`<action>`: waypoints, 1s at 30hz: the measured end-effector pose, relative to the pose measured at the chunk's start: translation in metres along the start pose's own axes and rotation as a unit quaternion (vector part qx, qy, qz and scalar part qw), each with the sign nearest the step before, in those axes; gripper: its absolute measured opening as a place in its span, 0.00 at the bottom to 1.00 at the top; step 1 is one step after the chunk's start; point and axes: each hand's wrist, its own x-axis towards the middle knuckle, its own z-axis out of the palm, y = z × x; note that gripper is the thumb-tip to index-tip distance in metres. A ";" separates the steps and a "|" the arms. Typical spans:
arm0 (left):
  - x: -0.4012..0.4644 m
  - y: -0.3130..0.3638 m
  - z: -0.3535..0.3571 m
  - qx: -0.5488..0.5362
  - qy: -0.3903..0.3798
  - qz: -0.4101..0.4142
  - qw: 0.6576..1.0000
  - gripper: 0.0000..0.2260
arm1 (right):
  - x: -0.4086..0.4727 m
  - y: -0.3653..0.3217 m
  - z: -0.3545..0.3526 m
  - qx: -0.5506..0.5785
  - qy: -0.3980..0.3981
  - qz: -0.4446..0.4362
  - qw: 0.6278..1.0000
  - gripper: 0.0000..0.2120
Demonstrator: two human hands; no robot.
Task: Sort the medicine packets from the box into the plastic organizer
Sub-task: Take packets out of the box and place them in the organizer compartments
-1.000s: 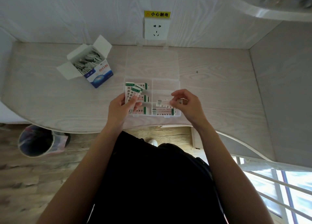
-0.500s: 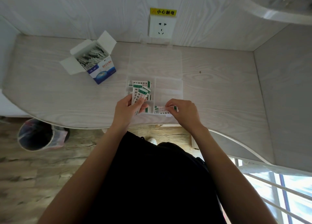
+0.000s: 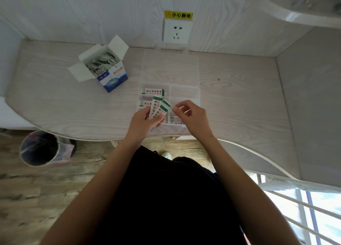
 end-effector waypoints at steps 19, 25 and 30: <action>-0.002 0.007 0.009 -0.047 -0.040 -0.023 0.998 0.08 | -0.007 0.004 -0.001 0.222 -0.023 0.086 0.971 0.13; -0.003 0.007 0.011 -0.044 -0.062 -0.027 0.997 0.07 | -0.008 0.005 -0.001 0.210 -0.025 0.066 0.975 0.11; 0.000 0.001 0.010 -0.027 -0.021 -0.013 0.999 0.03 | -0.007 0.010 -0.012 0.185 0.017 0.059 0.981 0.09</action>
